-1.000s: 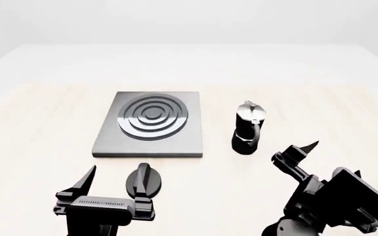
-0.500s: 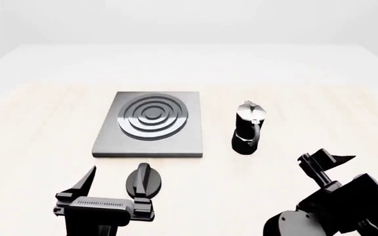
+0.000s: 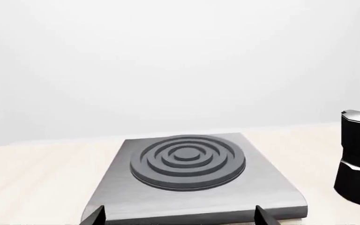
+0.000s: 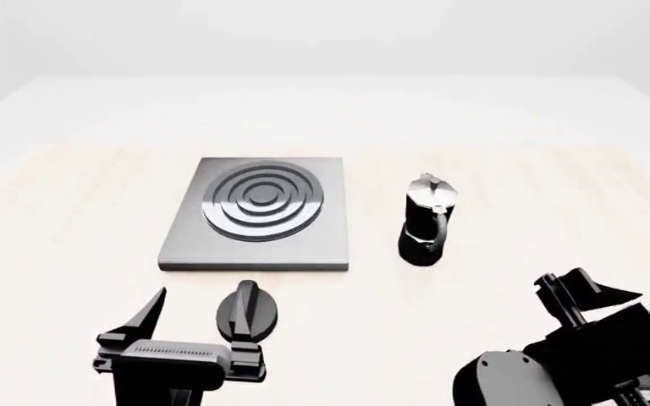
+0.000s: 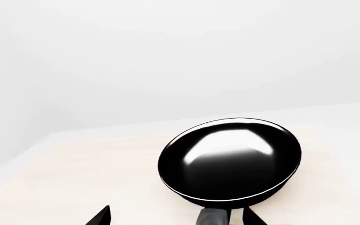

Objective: Put the frying pan on the stove.

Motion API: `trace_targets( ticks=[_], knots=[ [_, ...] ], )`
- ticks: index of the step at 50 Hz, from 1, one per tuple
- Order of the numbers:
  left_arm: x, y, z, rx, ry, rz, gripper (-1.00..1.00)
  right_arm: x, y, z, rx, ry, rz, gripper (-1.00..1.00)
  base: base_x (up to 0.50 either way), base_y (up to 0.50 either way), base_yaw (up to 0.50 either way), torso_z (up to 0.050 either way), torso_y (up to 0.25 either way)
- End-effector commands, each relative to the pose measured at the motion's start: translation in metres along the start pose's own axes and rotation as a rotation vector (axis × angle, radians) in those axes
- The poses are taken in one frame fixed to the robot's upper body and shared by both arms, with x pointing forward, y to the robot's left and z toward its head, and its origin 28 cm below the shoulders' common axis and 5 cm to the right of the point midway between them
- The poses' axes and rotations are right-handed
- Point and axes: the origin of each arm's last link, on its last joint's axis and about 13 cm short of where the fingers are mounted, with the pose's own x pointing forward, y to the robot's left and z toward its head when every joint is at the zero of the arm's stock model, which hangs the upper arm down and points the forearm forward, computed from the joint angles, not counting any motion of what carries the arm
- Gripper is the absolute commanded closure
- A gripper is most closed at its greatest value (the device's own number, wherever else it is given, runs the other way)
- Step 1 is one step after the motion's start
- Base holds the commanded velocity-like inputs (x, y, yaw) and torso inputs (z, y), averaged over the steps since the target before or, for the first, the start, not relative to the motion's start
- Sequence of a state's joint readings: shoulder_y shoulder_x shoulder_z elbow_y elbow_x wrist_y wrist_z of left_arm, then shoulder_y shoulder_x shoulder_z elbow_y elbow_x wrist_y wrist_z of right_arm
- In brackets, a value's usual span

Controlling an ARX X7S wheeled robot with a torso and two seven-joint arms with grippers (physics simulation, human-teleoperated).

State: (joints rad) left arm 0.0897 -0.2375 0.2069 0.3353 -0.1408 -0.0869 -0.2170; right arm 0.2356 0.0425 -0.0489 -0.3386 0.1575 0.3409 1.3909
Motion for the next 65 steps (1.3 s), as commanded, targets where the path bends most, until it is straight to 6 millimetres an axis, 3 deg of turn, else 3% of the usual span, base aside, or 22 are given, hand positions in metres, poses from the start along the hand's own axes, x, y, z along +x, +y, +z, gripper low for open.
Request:
trace_targets(
  ticks=[1,21,65],
  knots=[
    [0.0,0.0,-0.002,0.007,0.004,0.006,-1.0,0.004,0.01,-0.007,-0.027,-0.022,-0.091,-1.0,0.0,0.0,0.0,0.0,0.0],
    [0.001,0.002,-0.004,-0.004,0.01,0.015,-1.0,0.01,0.031,-0.005,-0.021,-0.034,-0.131,-1.0,0.0,0.0,0.0,0.0,0.0],
    [0.0,0.003,-0.001,-0.003,0.004,0.015,-1.0,0.035,0.041,-0.046,-0.171,0.106,-0.181,-1.0,0.0,0.0,0.0,0.0,0.0]
  ],
)
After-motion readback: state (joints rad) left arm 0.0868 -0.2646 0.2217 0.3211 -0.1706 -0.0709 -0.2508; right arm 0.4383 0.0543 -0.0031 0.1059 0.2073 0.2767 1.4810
